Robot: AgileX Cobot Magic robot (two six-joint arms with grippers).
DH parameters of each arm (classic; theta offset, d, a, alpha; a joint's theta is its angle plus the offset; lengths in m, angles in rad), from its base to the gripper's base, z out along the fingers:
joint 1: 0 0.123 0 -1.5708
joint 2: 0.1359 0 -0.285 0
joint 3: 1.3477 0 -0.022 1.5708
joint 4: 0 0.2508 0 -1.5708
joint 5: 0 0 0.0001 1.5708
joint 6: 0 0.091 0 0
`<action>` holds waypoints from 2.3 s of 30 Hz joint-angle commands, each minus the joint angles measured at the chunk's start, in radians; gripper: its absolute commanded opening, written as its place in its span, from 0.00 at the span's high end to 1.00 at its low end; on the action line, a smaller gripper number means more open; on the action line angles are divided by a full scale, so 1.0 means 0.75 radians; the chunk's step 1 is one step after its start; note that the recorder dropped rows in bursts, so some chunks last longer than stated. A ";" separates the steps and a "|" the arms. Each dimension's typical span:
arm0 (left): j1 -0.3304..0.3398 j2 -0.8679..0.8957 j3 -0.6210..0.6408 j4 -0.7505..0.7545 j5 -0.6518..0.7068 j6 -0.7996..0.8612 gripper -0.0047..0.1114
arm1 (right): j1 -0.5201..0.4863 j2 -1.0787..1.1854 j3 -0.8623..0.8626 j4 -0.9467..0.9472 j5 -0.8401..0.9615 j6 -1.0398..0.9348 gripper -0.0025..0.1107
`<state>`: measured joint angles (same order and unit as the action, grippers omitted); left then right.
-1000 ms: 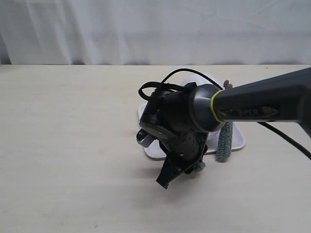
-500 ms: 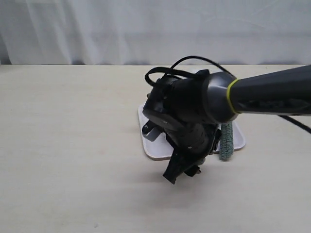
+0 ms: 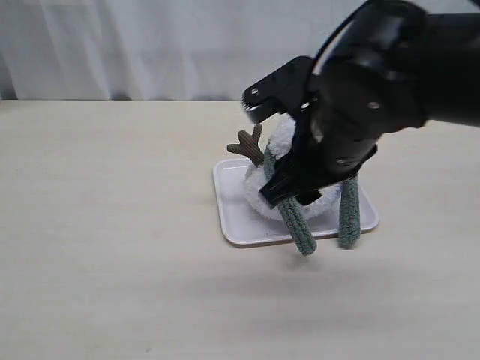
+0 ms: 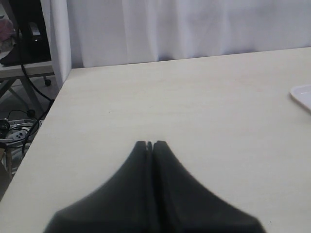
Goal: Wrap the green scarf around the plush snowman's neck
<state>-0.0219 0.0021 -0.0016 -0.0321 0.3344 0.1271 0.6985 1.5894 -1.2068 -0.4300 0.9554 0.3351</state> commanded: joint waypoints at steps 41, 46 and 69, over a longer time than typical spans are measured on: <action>-0.003 -0.003 0.002 -0.009 -0.014 0.001 0.96 | -0.563 0.260 0.602 0.131 -1.167 0.024 0.94; -0.003 -0.003 0.002 -0.009 -0.014 0.001 0.96 | -0.563 0.187 0.602 0.131 -1.106 0.024 0.94; -0.003 -0.003 0.002 -0.009 -0.014 0.001 0.96 | -0.496 -0.043 0.593 0.718 -0.812 -0.360 0.94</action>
<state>-0.0219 0.0021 -0.0016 -0.0321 0.3362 0.1271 0.3167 1.5648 -0.7552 -0.0146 0.3373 0.2075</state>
